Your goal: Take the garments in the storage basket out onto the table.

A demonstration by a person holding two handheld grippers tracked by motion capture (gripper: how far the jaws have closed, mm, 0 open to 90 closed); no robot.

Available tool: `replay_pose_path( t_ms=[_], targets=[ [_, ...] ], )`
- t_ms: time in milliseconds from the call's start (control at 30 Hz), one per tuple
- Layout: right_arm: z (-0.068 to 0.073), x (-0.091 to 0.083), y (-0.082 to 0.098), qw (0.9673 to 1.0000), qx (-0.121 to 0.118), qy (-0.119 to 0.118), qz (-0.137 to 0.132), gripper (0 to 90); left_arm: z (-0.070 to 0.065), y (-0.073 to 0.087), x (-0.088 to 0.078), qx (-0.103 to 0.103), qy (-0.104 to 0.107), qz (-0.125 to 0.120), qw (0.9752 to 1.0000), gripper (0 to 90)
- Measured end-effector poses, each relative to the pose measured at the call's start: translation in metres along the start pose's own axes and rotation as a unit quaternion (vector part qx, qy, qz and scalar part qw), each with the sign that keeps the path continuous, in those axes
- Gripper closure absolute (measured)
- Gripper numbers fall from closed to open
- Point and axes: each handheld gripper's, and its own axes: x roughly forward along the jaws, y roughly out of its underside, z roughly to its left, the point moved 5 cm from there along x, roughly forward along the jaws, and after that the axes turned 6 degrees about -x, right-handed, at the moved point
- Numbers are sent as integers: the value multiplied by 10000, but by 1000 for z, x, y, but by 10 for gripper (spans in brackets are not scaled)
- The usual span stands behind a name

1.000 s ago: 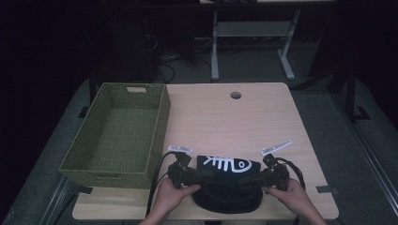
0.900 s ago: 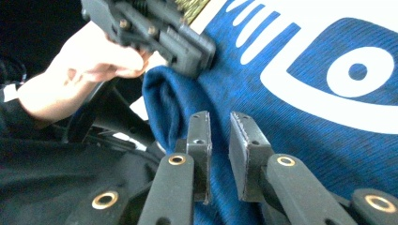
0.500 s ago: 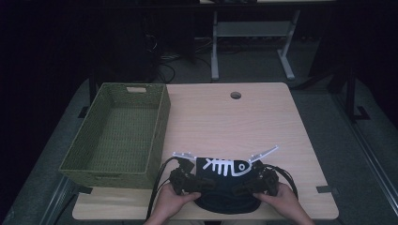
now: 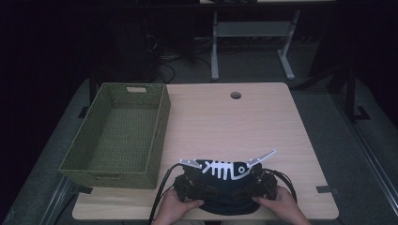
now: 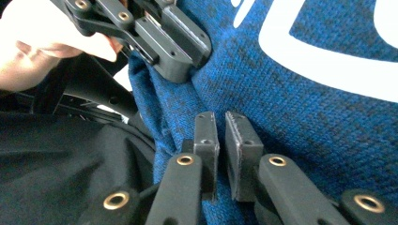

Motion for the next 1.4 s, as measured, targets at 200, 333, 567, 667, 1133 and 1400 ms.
replay_pose_path(
  t_ms=[200, 333, 567, 667, 1133, 1400],
  targets=[
    [3, -10, -16, 9996, -120, 89, -248, 806, 0, 0, 1, 30, -30, -11, 10000, 765],
    [-1, -19, -33, 9986, -94, 175, -496, 787, 1, 0, 1, 49, -27, -26, 10000, 768],
    [-17, -19, -56, 9970, 25, 384, -673, 786, 3, 2, 1, 43, -12, -91, 9999, 772],
    [-26, -12, -58, 9973, 114, 466, -562, 787, 4, 2, 1, 46, -9, -102, 9999, 773],
    [-40, -2, -54, 9971, 299, 577, -388, 820, 5, 5, 2, 32, 0, -204, 9998, 784],
    [-24, -3, -76, 9976, 9, 488, -500, 771, 5, 6, 2, -11, 35, -257, 9997, 784]
  ],
)
